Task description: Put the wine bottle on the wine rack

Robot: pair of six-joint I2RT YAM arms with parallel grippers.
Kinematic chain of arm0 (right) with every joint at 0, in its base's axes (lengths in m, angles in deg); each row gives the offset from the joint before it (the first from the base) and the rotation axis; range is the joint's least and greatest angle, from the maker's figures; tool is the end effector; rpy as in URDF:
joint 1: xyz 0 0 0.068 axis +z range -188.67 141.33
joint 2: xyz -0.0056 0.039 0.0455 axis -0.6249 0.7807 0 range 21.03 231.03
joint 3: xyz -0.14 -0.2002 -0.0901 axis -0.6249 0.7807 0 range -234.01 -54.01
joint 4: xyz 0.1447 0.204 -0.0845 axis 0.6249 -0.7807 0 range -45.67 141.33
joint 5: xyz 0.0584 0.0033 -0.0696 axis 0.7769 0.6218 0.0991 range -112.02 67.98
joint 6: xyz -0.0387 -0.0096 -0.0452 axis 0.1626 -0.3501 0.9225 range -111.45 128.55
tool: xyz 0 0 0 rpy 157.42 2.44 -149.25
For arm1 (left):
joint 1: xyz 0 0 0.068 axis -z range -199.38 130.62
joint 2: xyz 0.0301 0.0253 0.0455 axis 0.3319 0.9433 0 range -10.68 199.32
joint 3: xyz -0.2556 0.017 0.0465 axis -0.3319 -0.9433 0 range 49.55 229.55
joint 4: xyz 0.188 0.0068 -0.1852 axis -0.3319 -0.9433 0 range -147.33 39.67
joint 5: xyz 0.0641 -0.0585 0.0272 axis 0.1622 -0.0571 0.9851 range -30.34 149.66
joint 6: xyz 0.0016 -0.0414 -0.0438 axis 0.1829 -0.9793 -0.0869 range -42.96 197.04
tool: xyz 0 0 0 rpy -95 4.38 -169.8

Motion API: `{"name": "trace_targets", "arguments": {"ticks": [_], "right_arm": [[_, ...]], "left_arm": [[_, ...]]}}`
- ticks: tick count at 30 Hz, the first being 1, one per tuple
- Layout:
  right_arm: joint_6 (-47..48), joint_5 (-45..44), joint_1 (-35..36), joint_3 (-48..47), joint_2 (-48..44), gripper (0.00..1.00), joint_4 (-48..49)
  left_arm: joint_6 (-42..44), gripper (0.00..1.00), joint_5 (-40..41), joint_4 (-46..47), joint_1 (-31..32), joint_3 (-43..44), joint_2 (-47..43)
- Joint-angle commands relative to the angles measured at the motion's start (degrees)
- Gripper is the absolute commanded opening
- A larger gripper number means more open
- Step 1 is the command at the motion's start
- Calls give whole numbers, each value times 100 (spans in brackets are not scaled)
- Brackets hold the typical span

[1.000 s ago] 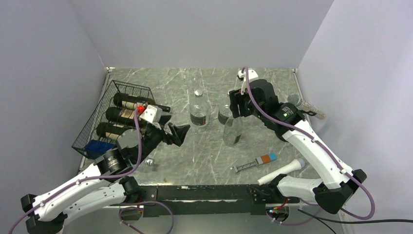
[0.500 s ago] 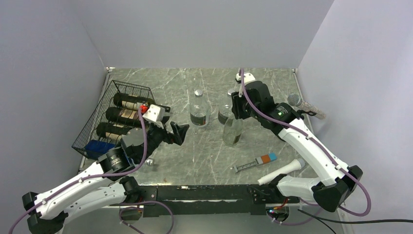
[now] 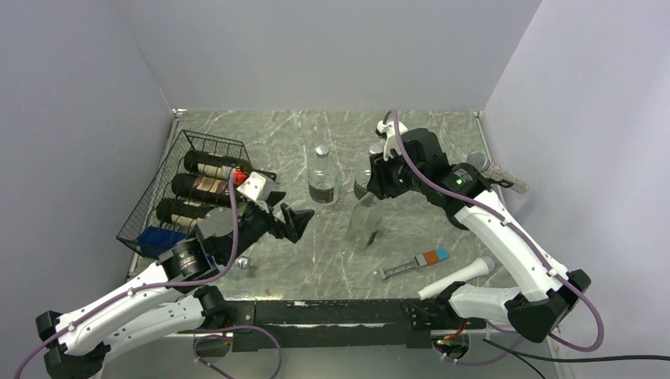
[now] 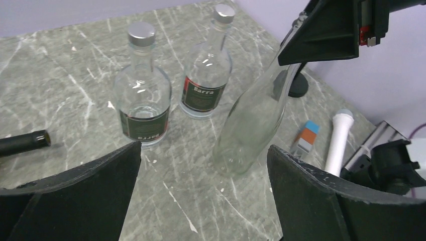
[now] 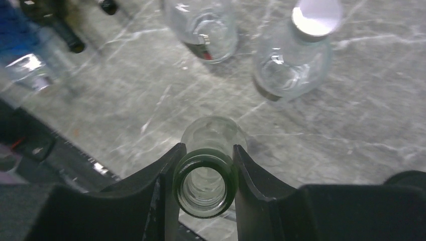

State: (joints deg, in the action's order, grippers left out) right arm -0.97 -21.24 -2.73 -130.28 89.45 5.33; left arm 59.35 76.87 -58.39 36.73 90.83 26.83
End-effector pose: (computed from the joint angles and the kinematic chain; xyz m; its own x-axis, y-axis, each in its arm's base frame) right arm 0.2086 0.1520 0.3670 -0.5917 -0.2249 -0.7742 -0.5047 0.8521 0.1383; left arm 0.1115 -0.1424 0.3338 -0.2306 -0.1770 -0.9568 0.5861 0.7596 -0.2818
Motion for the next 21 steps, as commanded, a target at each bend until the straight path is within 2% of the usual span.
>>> {"name": "trace_targets", "arguments": {"ticks": [1, 11, 21], "right_arm": [[-345, 1142, 27, -748, -209, 0, 493], [-812, 2488, 22, -741, -284, 0, 1048], [-868, 3215, 28, -823, -458, 0, 1446]], "left_arm": [[15, 99, -702, 436, 4, 32, 67], [51, 99, -2220, 759, 4, -202, 832], [-639, 99, -2804, 1623, 5, -1052, 1144]]}}
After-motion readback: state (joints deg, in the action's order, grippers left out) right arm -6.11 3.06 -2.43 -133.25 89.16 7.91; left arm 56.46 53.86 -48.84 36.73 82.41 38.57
